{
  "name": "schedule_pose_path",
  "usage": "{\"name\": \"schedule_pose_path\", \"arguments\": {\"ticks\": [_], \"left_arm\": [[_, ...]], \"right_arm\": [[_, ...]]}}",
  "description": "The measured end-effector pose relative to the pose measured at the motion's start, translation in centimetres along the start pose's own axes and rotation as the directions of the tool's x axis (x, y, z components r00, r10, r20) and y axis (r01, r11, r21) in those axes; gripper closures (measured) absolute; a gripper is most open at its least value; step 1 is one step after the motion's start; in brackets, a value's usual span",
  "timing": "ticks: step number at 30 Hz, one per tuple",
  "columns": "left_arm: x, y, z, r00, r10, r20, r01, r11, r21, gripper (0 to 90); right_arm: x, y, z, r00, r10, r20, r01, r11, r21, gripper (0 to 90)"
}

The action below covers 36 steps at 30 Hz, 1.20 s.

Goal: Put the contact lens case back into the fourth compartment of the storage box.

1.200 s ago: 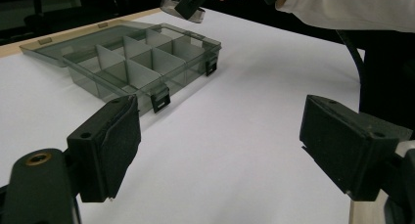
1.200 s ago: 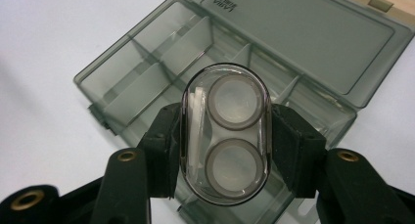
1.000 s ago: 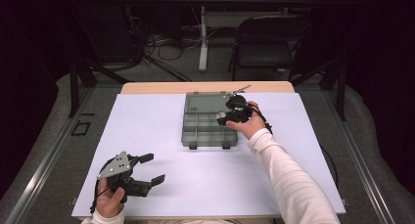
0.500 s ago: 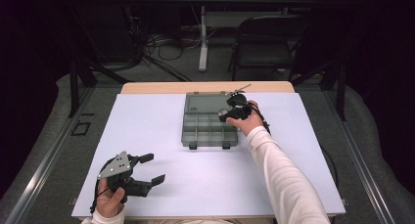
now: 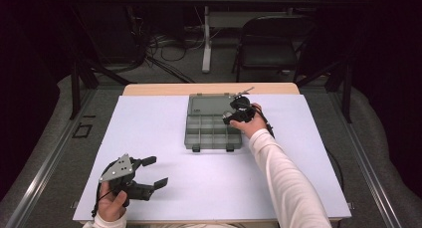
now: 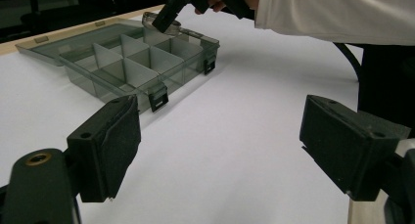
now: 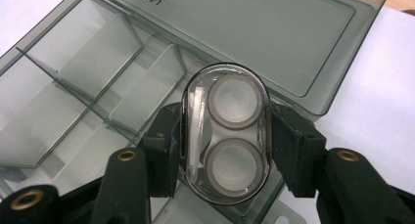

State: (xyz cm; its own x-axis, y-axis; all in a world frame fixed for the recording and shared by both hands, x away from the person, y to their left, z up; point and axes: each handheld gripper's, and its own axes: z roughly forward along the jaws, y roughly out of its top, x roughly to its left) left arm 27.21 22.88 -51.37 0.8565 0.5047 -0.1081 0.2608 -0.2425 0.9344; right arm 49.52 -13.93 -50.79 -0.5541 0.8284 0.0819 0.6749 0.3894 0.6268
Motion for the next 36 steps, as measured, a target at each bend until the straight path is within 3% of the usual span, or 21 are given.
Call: {"name": "schedule_pose_path", "arguments": {"ticks": [22, 31, 36], "left_arm": [[0.02, 0.00, 0.02, 1.0000, -0.004, -0.005, 0.004, 1.0000, 0.004, 16.0], [0.28, 0.00, 0.14, 0.9999, -0.010, -0.007, 0.010, 0.9999, 0.007, 16.0], [0.33, -0.01, 0.24, 0.9999, -0.015, -0.008, 0.015, 0.9999, 0.008, 16.0]], "right_arm": [[-0.48, -0.29, 0.16, 0.9999, 0.008, 0.008, -0.008, 0.999, 0.031, 46.9], [-0.38, -0.13, -0.11, 1.0000, 0.004, 0.007, -0.004, 1.000, 0.014, 43.1], [-0.36, -0.07, -0.57, 0.9999, 0.010, 0.007, -0.009, 1.000, -0.021, 42.1]]}}
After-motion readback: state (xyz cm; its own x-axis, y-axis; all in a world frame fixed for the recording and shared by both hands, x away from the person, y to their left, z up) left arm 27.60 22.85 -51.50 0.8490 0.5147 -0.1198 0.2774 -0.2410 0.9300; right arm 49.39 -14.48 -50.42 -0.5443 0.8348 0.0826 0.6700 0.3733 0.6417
